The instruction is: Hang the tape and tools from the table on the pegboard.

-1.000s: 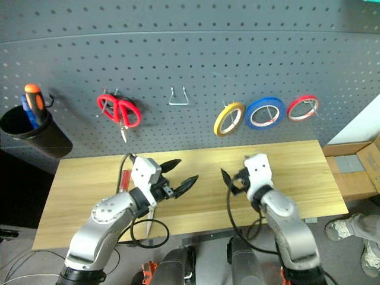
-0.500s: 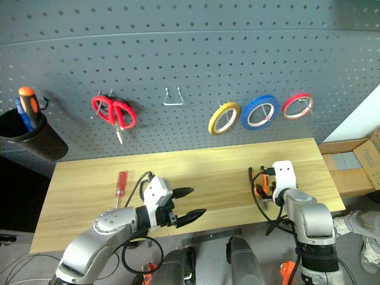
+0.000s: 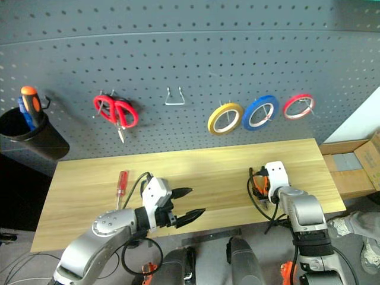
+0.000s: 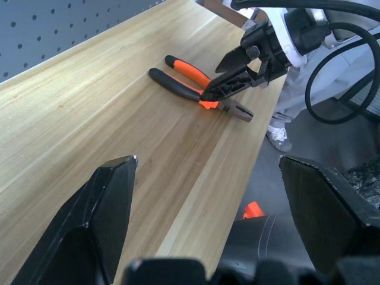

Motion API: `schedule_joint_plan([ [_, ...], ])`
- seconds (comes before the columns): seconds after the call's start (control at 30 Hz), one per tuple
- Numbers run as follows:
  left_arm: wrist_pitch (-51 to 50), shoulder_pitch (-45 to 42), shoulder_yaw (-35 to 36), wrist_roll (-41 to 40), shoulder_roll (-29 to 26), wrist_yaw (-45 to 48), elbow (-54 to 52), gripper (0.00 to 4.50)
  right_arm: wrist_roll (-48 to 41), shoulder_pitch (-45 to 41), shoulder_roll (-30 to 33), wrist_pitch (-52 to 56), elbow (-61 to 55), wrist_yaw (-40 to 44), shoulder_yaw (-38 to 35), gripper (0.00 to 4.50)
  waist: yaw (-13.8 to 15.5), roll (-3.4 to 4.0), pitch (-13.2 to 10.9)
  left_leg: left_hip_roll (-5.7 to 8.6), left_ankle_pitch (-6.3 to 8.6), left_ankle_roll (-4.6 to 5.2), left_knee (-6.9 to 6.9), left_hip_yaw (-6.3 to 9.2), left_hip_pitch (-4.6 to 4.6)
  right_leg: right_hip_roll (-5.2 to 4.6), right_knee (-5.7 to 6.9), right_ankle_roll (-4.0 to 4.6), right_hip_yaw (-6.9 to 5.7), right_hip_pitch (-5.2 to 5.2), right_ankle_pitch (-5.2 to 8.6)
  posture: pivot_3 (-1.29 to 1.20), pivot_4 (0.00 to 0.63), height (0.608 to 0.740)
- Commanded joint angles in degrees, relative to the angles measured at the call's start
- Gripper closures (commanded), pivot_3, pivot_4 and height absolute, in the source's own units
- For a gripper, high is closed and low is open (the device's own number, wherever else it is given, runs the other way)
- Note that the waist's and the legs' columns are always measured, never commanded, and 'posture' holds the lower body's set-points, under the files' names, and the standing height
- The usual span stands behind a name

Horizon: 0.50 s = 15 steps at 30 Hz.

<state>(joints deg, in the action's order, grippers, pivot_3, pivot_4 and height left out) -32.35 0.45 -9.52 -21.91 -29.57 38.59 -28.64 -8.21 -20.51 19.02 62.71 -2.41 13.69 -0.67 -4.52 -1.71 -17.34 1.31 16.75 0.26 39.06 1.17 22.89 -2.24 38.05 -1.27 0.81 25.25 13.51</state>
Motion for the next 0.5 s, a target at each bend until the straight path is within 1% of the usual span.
schedule_joint_plan([
  [0.03,0.37,0.25,1.01,0.27,-0.01,-1.29,-2.28,0.38,-0.61,-0.74,-0.70,-2.10,1.58,0.85,-0.19,0.03,0.01,0.00,0.00,0.00,0.00,0.00,0.00,0.00,0.00,0.00,0.00,0.00,0.00,0.00,0.00,-0.06,0.295,0.740],
  [0.23,0.09,0.87,1.83,0.00,-0.16,-2.37,-2.79,0.38,0.58,-1.84,-0.84,-3.85,5.28,1.36,1.43,0.03,0.21,0.00,0.00,0.00,0.00,0.00,0.00,0.00,0.01,0.00,-0.01,0.00,0.01,0.00,0.00,-0.05,0.297,0.740],
  [0.37,0.15,1.54,2.63,0.15,-0.59,-2.93,-3.31,0.38,1.38,-2.22,-1.12,-3.23,6.91,-0.34,1.10,0.03,0.32,0.00,0.00,0.00,0.00,0.00,0.00,0.01,0.00,0.00,0.00,0.00,0.00,0.00,0.00,-0.04,0.298,0.740],
  [0.4,0.20,1.61,3.05,0.04,-0.62,-3.19,-3.32,0.38,1.60,-2.10,-1.02,-3.42,7.07,-0.66,1.10,0.39,0.39,0.00,0.00,0.00,0.00,0.00,0.00,0.00,0.00,0.00,0.00,0.00,0.00,0.00,0.00,-0.04,0.298,0.740],
  [0.43,0.28,1.65,3.30,0.07,-0.75,-3.35,-3.20,0.38,1.72,-2.01,-1.07,-3.49,7.13,-1.13,0.90,0.61,0.53,0.00,0.00,0.00,0.00,0.00,0.00,0.01,0.00,0.00,0.01,0.00,0.00,0.00,0.00,-0.04,0.297,0.740],
  [0.5,0.49,1.67,3.48,0.21,-0.94,-3.34,-2.93,0.38,1.72,-1.88,-1.11,-3.30,6.85,-1.35,0.83,1.23,0.76,0.00,0.00,0.00,0.00,0.00,0.00,0.01,0.00,0.00,0.00,0.00,0.00,0.00,0.00,-0.04,0.297,0.740],
])
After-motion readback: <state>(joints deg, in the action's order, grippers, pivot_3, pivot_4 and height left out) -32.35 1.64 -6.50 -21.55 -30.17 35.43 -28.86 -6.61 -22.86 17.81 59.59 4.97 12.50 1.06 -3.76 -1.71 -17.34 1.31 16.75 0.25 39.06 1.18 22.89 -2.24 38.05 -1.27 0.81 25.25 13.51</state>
